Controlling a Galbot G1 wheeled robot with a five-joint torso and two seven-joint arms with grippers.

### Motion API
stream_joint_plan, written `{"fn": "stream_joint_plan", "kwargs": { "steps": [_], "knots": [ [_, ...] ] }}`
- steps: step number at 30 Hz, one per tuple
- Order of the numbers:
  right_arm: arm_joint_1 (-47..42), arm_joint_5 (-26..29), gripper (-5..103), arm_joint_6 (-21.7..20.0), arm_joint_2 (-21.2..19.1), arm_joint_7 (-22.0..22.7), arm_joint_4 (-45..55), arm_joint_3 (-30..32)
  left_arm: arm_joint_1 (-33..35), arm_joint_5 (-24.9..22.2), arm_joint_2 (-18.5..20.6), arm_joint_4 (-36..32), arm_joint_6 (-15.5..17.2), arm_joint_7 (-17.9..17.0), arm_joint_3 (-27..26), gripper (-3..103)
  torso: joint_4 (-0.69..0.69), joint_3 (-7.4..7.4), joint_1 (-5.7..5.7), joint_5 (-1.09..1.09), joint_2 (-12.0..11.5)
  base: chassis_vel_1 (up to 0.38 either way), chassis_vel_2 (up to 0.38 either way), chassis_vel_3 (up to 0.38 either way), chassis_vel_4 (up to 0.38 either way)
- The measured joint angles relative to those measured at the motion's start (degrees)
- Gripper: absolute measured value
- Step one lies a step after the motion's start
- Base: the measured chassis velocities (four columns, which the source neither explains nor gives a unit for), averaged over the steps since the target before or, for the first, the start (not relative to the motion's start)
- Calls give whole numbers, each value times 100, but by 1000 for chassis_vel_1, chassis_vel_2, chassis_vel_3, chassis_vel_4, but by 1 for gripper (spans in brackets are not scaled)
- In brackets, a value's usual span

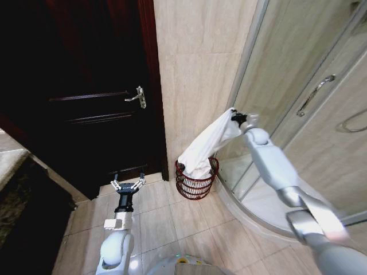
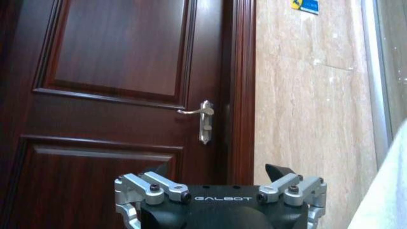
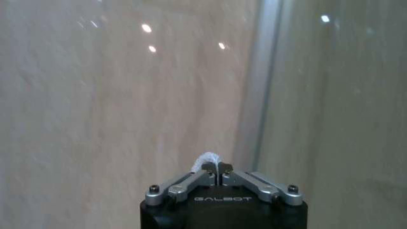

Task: Discard the used towel into the hamper.

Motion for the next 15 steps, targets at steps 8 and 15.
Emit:
{"fn": "stream_joint_plan", "kwargs": {
  "steps": [8,15],
  "knots": [
    [118,86,1,58,731,170,-260,-355,79,9,0,-27,-35,1,-24,100,5,1,1,1,-1,0,0,0,0],
    [-40,181,1,33,1027,392,84,-481,55,2,0,7,-34,-3,-41,100,3,1,1,0,0,0,0,0,0]
  ]
}}
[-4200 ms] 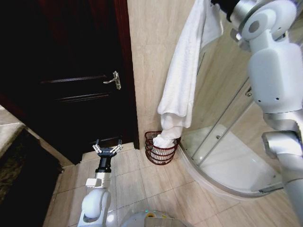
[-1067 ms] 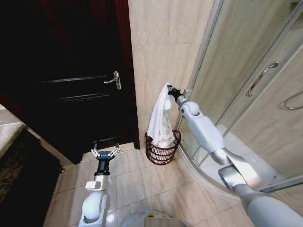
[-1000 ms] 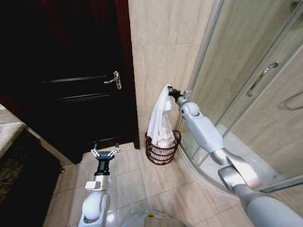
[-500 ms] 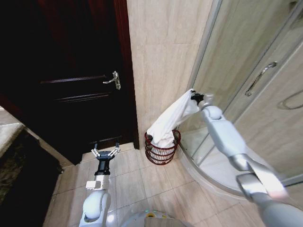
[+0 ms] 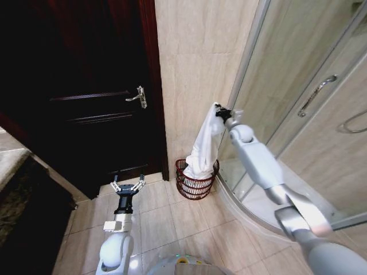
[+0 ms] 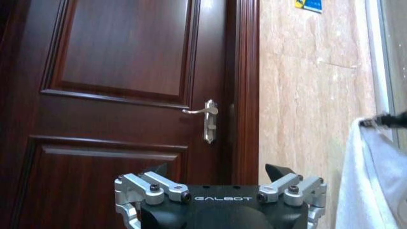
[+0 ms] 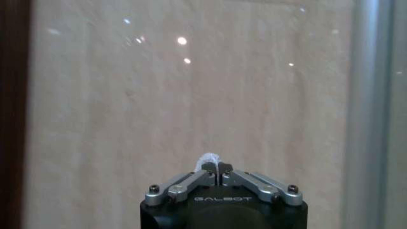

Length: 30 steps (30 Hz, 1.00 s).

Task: Discard the used towel into the hamper.

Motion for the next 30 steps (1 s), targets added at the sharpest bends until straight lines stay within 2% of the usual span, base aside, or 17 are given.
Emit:
{"fn": "stream_joint_plan", "kwargs": {
  "steps": [7,14,24,30],
  "knots": [
    [136,247,1,-201,-100,355,577,-79,-52,17,0,42,4,2,42,100,0,0,0,0,0,0,0,0,0],
    [749,461,1,-514,-522,500,1235,-9,-16,4,0,56,-27,4,40,100,-1,-1,0,1,0,0,0,0,0],
    [1390,663,1,-720,-1006,518,1956,-132,26,27,0,55,-62,35,60,100,0,-1,0,0,0,0,0,0,0],
    [1877,721,1,-740,-1138,539,1964,-187,4,80,0,37,-52,45,94,100,1,-1,0,0,0,0,0,0,0]
  ]
}}
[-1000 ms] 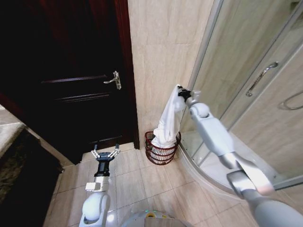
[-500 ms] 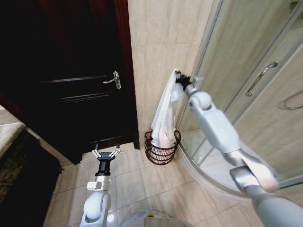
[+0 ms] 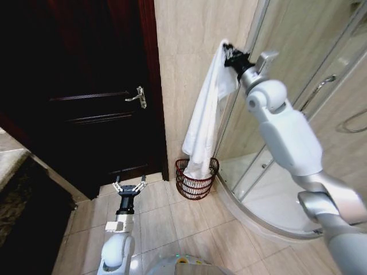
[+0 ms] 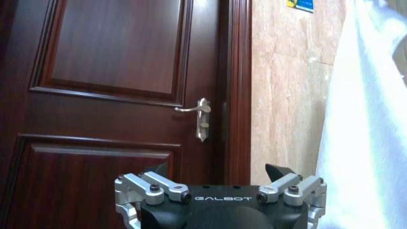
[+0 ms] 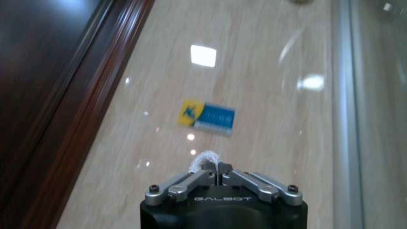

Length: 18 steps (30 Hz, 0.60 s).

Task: Discard the used towel into the hamper.

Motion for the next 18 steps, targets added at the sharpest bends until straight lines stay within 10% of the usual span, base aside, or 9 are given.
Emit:
{"fn": "stream_joint_plan", "kwargs": {
  "steps": [11,18],
  "knots": [
    [-38,288,1,-328,-248,-13,74,262,-7,107,1,-25,16,-1,34,100,-2,-1,-1,-1,1,0,0,0,0],
    [-1200,-21,1,213,38,-44,-396,80,30,250,0,-14,-7,-8,103,100,1,1,0,1,0,0,0,0,0]
  ]
}}
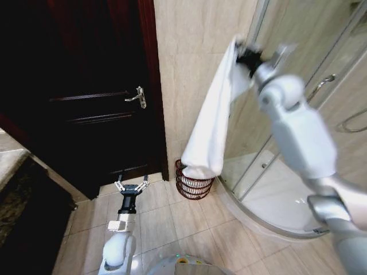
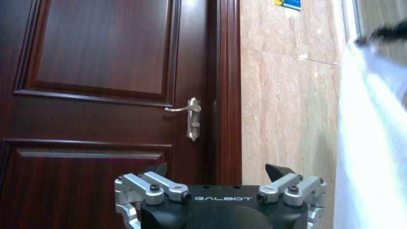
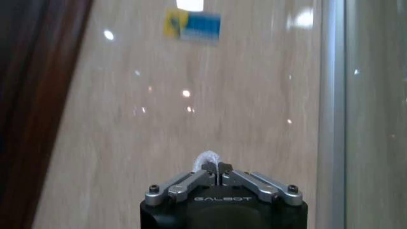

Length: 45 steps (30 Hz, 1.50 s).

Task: Discard the used towel into the hamper.

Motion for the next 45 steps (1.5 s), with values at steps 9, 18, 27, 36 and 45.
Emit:
{"fn": "stream_joint_plan", "kwargs": {
  "steps": [9,18,27,36,45],
  "knots": [
    [-66,-369,1,813,498,53,-968,-108,67,21,1,-57,-20,-22,-9,100,-2,-1,1,-5,0,0,0,0,0],
    [-1147,-56,1,487,420,259,196,-177,88,-2,-1,-55,-62,-30,-20,100,-1,-2,-1,-2,1,0,0,0,0],
    [-2117,-425,1,442,502,216,-239,287,150,-102,0,-76,-101,-34,-71,100,-2,-1,-1,1,0,0,0,0,0],
    [-2103,-694,1,-39,552,93,-1191,460,154,-162,0,-69,-109,-28,-84,100,-2,0,0,1,0,0,0,0,0],
    [-1692,-2424,1,799,808,-46,-1797,349,140,-242,0,9,-131,-28,-138,100,0,-1,0,-4,1,0,0,0,0]
  ]
}}
